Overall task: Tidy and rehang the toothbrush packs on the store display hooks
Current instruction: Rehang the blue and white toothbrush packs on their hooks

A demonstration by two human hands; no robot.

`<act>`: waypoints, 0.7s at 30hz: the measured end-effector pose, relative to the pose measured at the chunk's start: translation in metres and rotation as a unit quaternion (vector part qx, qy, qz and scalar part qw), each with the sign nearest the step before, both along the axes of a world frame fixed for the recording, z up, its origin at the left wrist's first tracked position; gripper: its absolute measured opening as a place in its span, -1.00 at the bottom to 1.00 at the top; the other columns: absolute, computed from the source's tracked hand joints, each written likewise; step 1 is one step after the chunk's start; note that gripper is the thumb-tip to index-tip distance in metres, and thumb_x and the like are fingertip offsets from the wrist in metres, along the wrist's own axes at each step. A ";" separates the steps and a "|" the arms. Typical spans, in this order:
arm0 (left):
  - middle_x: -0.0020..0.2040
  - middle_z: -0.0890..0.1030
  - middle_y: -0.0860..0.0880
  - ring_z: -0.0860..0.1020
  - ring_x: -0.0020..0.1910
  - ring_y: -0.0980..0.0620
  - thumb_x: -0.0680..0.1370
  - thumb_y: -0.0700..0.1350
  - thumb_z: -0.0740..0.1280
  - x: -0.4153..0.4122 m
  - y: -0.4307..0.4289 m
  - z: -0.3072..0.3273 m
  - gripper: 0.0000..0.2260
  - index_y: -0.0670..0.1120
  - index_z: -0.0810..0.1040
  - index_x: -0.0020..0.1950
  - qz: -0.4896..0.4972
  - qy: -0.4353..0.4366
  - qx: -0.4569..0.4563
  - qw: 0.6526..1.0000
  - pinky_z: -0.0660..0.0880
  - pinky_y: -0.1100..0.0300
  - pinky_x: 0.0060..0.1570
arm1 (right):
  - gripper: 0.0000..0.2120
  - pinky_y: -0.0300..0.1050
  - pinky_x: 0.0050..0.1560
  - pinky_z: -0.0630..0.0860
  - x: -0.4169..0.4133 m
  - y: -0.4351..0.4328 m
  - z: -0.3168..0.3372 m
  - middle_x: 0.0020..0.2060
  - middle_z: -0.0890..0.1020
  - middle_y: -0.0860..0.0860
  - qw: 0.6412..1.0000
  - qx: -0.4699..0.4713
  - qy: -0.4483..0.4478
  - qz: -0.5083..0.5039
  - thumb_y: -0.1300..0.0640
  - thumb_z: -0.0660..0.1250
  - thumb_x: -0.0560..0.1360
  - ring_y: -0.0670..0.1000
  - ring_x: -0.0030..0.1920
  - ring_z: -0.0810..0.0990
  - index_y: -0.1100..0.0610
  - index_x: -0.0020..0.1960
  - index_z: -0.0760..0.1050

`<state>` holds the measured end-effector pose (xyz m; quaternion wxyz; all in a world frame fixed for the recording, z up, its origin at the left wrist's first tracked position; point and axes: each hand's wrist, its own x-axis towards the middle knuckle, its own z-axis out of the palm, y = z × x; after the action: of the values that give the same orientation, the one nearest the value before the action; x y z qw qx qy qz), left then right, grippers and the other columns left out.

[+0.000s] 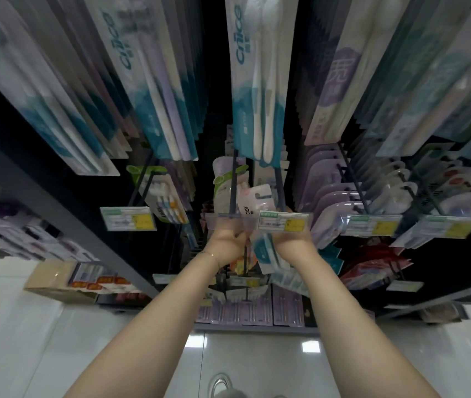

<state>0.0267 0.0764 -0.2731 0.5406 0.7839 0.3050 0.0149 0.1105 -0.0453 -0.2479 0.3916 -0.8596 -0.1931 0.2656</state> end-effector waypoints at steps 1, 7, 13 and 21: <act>0.13 0.61 -0.17 0.55 0.16 -0.11 0.61 -0.27 0.22 -0.005 0.000 -0.001 -0.82 -0.24 0.55 0.17 0.000 -0.007 -0.017 1.000 0.49 0.18 0.11 | -0.88 -0.33 0.02 0.26 -0.001 0.001 -0.006 -0.08 0.46 -0.12 1.000 -0.016 -0.007 0.002 0.19 0.12 0.62 -0.08 0.03 0.37 0.03 -0.03 0.38; 0.06 0.67 -0.07 0.64 0.05 -0.06 0.58 -0.22 0.30 -0.040 0.002 -0.008 -0.84 -0.07 0.59 0.12 -0.040 -0.003 -0.021 0.999 0.56 -0.05 0.13 | -0.77 -0.36 -0.24 0.38 -0.027 -0.012 -0.009 -0.28 0.52 -0.13 0.999 0.042 0.005 0.031 0.26 0.21 0.55 -0.10 -0.20 0.50 -0.03 -0.20 0.46; 0.05 0.67 -0.04 0.64 0.02 0.03 0.54 -0.14 0.36 -0.071 -0.002 -0.007 -0.77 -0.12 0.59 0.19 -0.032 0.018 0.022 0.999 0.56 -0.06 0.12 | -0.89 -0.19 -0.10 0.45 -0.045 -0.020 -0.001 -0.09 0.59 0.00 0.992 0.022 -0.021 0.118 0.23 0.28 0.52 0.00 -0.10 0.56 0.10 0.04 0.47; -0.03 0.69 0.00 0.65 -0.02 0.07 0.52 -0.16 0.38 -0.121 -0.015 0.024 -0.87 0.04 0.61 0.02 0.010 -0.053 0.039 0.998 0.59 0.05 0.07 | -0.79 -0.20 -0.18 0.45 -0.071 -0.027 0.019 -0.16 0.59 -0.07 0.976 0.052 -0.045 0.206 0.26 0.26 0.49 -0.02 -0.12 0.59 -0.01 0.03 0.46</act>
<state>-0.0943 0.0609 -0.2494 0.5245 0.7997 0.2828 0.0738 0.0398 -0.0723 -0.2287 0.3638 -0.7905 -0.3973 0.2916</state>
